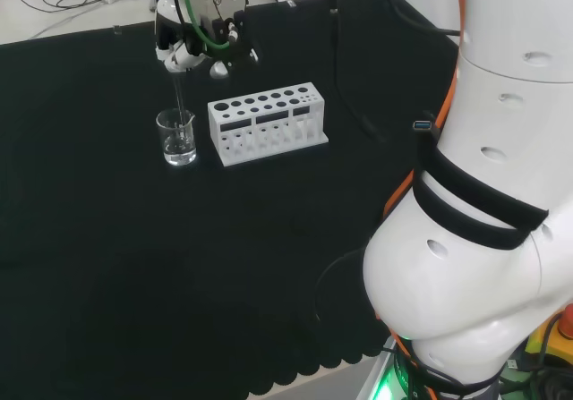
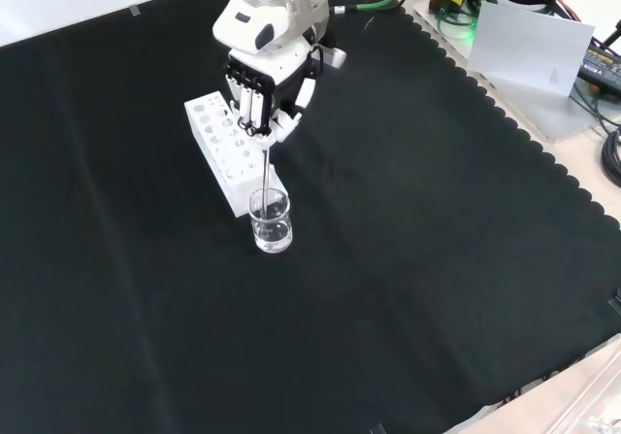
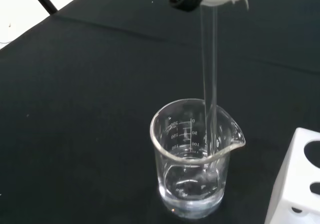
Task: Stir in the beaker to the left of the white test tube rack with the glass rod.
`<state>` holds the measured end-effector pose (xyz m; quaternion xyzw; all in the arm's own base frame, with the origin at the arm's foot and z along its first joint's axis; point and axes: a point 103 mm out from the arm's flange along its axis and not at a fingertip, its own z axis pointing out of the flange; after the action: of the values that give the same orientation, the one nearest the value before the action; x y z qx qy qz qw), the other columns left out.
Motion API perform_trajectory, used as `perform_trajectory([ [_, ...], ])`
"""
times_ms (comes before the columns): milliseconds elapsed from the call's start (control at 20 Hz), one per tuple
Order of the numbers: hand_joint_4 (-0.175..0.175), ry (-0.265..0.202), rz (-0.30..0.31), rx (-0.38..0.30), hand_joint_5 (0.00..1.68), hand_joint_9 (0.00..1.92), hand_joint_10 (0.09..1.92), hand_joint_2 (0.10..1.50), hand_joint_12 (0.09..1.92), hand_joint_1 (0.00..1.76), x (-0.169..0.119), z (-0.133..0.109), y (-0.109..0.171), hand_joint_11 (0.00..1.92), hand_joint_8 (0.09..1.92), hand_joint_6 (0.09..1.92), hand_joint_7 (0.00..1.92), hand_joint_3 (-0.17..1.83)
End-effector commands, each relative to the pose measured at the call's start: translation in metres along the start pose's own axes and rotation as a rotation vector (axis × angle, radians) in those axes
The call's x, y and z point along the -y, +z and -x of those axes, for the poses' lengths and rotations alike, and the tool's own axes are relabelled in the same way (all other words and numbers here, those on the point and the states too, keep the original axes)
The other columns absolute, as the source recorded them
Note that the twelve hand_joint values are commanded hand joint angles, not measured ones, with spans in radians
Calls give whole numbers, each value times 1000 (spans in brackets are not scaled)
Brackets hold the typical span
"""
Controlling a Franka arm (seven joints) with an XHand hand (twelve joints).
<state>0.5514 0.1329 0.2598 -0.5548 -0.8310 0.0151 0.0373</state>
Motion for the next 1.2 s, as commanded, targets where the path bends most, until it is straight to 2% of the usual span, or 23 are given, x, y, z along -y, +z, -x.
perform_trajectory([
  [50,-175,-6,0,9,1233,1599,962,917,769,1305,16,-17,-3,1657,1171,292,1096,279],
  [350,-175,-55,1,4,1234,1599,962,920,770,1305,10,-40,-2,1657,1170,289,1096,273],
  [600,-175,-84,5,-3,1237,1600,963,921,771,1304,-12,-46,0,1657,1174,284,1093,271],
  [750,-175,-83,2,0,1239,1600,963,922,772,1304,-24,-39,-2,1657,1177,281,1091,271],
  [900,-175,-72,-4,-1,1240,1600,963,922,773,1304,-36,-21,-3,1657,1178,279,1091,270],
  [1200,-175,-35,-31,4,1243,1600,964,923,774,1304,-37,6,-1,1657,1183,273,1088,269],
])
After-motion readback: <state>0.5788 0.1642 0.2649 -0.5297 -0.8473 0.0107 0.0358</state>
